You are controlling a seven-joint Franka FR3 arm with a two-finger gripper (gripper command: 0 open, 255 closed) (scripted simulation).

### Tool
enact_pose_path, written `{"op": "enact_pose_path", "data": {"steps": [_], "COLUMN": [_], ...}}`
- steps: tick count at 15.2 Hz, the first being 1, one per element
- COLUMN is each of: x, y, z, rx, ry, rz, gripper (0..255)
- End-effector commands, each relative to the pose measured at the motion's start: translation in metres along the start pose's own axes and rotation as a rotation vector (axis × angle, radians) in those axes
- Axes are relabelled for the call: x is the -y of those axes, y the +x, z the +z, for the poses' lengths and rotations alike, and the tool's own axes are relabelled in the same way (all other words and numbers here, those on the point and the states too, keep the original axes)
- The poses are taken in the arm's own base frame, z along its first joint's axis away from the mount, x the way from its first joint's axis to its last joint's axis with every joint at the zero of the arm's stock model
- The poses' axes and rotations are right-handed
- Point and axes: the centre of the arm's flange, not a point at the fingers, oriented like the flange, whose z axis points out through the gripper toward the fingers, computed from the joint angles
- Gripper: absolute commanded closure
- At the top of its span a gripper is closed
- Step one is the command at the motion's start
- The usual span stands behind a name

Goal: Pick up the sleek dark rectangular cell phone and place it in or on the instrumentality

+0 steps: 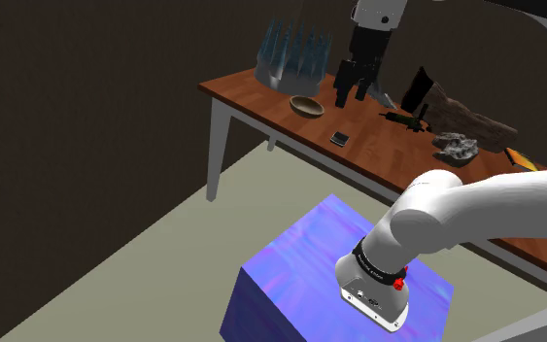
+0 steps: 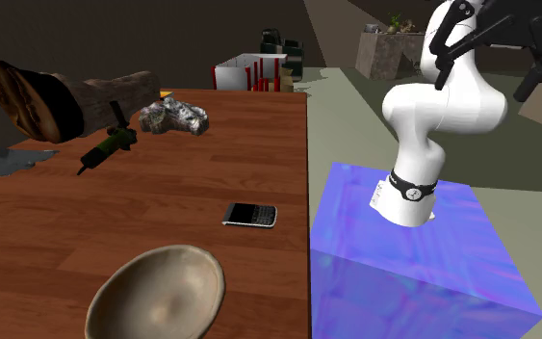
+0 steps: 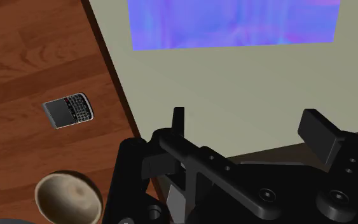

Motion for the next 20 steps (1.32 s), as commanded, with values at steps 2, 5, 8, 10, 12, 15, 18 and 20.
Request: {"op": "enact_pose_path", "data": {"steps": [2, 5, 8, 10, 12, 15, 18, 20], "x": [-0.008, -0.034, -0.062, -0.081, -0.101, -0.132, -0.164, -0.186], "y": [0.008, 0.031, 0.051, 0.063, 0.073, 0.086, 0.096, 0.101], "z": [0.007, 0.028, 0.049, 0.063, 0.078, 0.1, 0.123, 0.138], "rx": [-0.003, -0.01, -0.018, -0.023, -0.028, -0.035, -0.043, -0.048], "ry": [0.006, 0.022, 0.039, 0.05, 0.062, 0.079, 0.095, 0.107], "rz": [0.036, 0.146, 0.255, 0.328, 0.401, 0.511, 0.62, 0.693], "gripper": [0, 0, 0, 0, 0, 0, 0, 0]}}
